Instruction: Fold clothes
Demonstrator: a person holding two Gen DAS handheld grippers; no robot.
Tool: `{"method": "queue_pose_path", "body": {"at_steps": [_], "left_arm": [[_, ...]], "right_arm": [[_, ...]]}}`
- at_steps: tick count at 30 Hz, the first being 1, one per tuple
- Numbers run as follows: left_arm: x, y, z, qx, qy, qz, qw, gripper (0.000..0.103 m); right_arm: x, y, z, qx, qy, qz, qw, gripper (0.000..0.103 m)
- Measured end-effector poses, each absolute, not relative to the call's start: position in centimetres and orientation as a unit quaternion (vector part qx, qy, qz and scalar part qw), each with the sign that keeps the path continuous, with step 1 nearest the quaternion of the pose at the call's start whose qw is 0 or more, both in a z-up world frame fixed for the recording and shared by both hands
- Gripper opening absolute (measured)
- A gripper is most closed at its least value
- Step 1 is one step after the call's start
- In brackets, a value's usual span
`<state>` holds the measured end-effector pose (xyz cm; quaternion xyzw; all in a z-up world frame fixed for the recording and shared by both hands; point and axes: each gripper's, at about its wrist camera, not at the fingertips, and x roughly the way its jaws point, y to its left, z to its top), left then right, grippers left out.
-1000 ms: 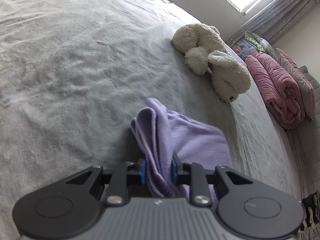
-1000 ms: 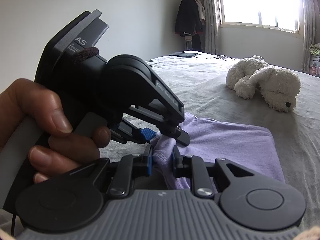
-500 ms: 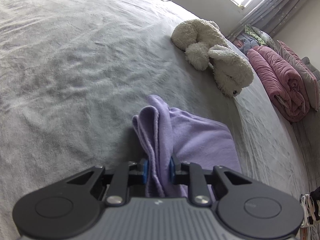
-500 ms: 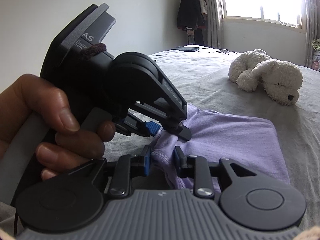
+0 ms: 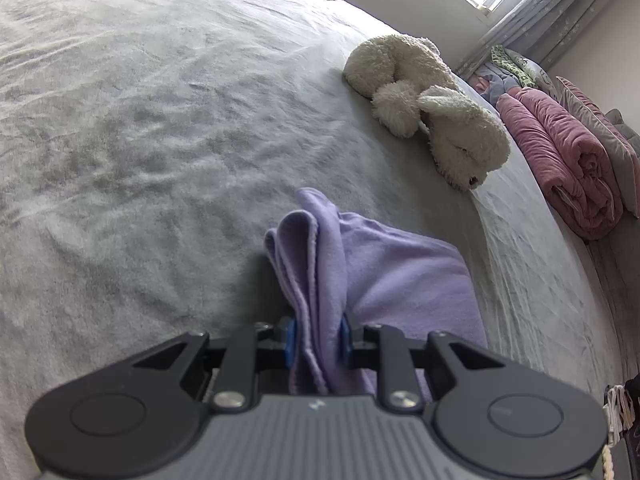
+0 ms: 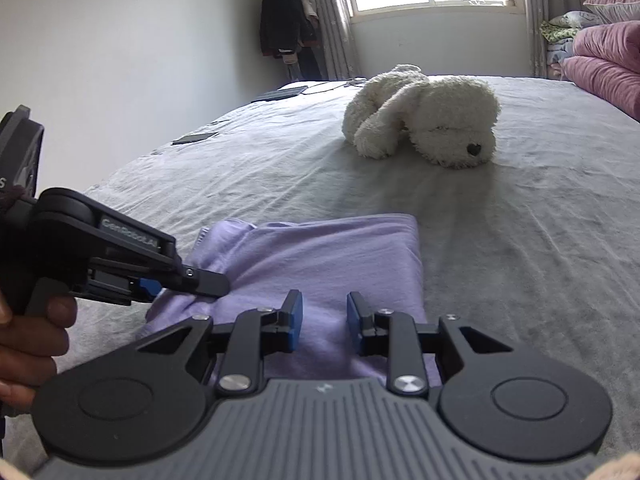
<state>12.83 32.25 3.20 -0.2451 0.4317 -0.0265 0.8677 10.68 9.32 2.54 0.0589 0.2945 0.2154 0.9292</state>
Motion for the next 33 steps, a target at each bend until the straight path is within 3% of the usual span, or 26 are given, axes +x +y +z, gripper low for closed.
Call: {"method": "queue_pose_path", "body": {"at_steps": [6, 8, 9, 17, 25, 33], "left_arm": [[13.0, 32.1, 3.2, -0.241, 0.434, -0.022, 0.868, 0.023], [13.0, 32.0, 3.2, -0.240, 0.434, -0.021, 0.868, 0.023], [13.1, 31.9, 3.2, -0.239, 0.434, -0.020, 0.868, 0.023], [13.2, 31.5, 3.2, -0.226, 0.433, -0.015, 0.872, 0.024], [13.1, 31.0, 3.3, -0.210, 0.432, -0.011, 0.877, 0.025], [13.1, 30.5, 3.5, -0.196, 0.431, -0.007, 0.881, 0.025]], "right_arm": [[11.0, 6.5, 2.6, 0.113, 0.297, 0.215, 0.923, 0.029], [10.8, 5.7, 2.7, 0.108, 0.292, 0.195, 0.930, 0.042], [10.8, 5.3, 2.7, 0.104, 0.292, 0.181, 0.933, 0.043], [11.1, 1.2, 0.9, 0.216, 0.317, 0.198, 0.902, 0.043], [11.1, 2.6, 0.8, 0.207, 0.315, 0.235, 0.896, 0.044], [12.6, 2.2, -0.1, 0.266, 0.331, 0.273, 0.863, 0.044]]}}
